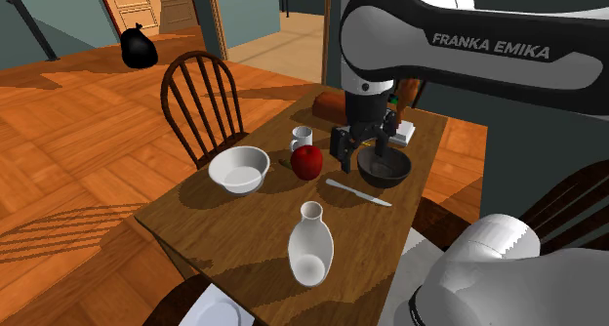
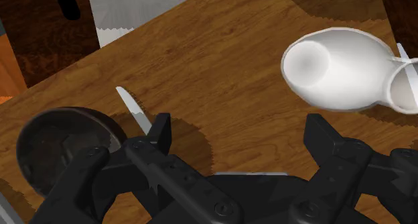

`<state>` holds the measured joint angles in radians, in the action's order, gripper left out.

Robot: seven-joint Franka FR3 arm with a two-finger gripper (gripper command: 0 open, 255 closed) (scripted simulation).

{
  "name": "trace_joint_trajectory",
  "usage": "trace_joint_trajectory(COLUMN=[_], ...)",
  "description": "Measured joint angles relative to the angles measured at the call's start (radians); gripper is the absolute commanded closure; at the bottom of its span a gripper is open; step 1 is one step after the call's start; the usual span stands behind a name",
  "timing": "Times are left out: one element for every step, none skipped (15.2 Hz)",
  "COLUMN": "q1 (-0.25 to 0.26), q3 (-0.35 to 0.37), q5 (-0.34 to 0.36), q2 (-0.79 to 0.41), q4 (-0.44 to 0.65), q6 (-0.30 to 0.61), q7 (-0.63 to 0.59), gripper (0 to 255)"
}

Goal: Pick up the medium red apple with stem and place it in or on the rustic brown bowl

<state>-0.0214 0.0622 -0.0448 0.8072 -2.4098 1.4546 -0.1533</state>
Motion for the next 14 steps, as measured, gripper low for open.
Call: trace_joint_trajectory(q1=[0.000,-0.005,-0.012,-0.021,-0.030,-0.043,-0.056,-0.067,-0.079,-0.092,-0.104,-0.118,-0.130,-0.145], q3=[0.000,0.008,0.020,0.035,0.054,0.067,0.078,0.093,0.109,0.125,0.141,0.156,0.167,0.180], q5=[0.000,-0.003,-0.007,-0.011,-0.017,-0.017,-0.015,-0.014,-0.012,-0.009,-0.005,0.002,0.009,0.020], q2=[0.000,-0.010,-0.024,-0.042,-0.065,-0.097,-0.117,-0.142,-0.174,-0.208,-0.240,-0.275,-0.292,-0.326], q4=[0.000,-0.004,-0.010,-0.008,-0.011,-0.008,-0.009,-0.014,-0.011,0.000,0.011,0.026,0.023,0.039], q6=[0.000,0.019,0.047,0.074,0.110,0.151,0.184,0.223,0.264,0.298,0.329,0.361,0.391,0.419], q7=[0.000,-0.017,-0.044,-0.077,-0.115,-0.148,-0.180,-0.217,-0.255,-0.294,-0.336,-0.377,-0.414,-0.454], gripper=[0,0,0,0,0,0,0,0,0,0,0,0,0,0])
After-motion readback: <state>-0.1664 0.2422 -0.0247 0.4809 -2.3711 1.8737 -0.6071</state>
